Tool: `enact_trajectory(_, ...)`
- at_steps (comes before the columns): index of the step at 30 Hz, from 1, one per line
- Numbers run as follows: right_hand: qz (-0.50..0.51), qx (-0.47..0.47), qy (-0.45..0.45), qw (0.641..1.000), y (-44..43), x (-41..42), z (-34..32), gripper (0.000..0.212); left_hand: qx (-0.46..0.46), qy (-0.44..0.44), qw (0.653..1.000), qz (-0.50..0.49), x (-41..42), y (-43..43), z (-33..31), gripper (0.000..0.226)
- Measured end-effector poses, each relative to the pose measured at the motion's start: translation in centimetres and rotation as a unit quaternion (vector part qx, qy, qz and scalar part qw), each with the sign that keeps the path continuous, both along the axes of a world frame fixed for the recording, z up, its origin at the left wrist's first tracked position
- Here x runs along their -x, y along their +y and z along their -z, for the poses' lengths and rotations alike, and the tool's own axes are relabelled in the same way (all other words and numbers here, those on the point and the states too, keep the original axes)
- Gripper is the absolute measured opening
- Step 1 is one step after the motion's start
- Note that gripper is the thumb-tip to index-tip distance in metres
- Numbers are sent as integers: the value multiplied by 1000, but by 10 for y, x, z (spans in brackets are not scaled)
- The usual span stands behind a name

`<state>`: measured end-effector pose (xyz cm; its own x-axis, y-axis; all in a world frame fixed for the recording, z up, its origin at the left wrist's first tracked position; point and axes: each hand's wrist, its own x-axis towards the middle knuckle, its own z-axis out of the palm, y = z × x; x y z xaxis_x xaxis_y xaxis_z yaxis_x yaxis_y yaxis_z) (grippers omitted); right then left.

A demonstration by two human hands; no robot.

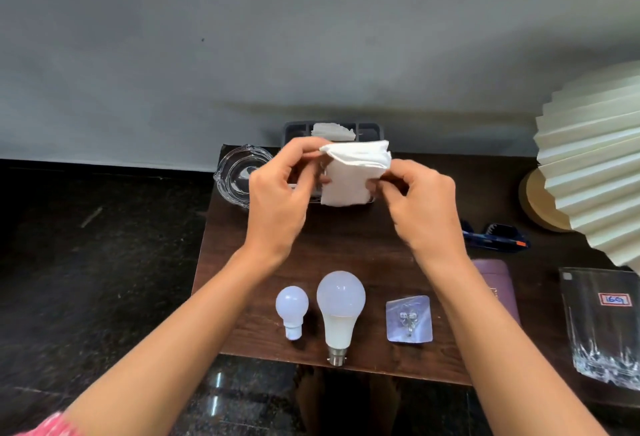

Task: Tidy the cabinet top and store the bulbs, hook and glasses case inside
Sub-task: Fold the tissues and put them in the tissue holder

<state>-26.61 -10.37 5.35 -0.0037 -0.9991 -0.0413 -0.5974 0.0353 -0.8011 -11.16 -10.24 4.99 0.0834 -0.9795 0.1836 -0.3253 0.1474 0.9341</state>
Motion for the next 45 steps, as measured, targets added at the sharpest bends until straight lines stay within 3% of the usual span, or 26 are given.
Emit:
enact_trajectory(4,6,10,-12,1000,-17,-15,-3,18,3,-31,999,-15,-8,-16,-4,21)
enact_trajectory(11,-16,-20,1,1000,-27,-28,12,18,-69,-124,990,-26,-17,-22,18,20)
enact_trajectory(16,-19,-1,55,998,-29,-26,22,19,-71,-164,984,-25,-17,-23,27,12)
enact_trajectory(22,-29,15,142,989,-30,-22,24,17,-60,-238,969,-18,-23,-20,38,22)
enact_trajectory(27,-37,-21,169,985,-29,-23,21,23,-24,-303,952,16,-21,-17,37,19)
enact_trajectory(37,-48,-51,165,984,-27,-21,23,27,-28,-286,958,8,-15,-15,38,15)
enact_trajectory(45,-23,-17,141,990,-22,-17,25,28,-31,-269,962,-6,-12,-12,37,23)
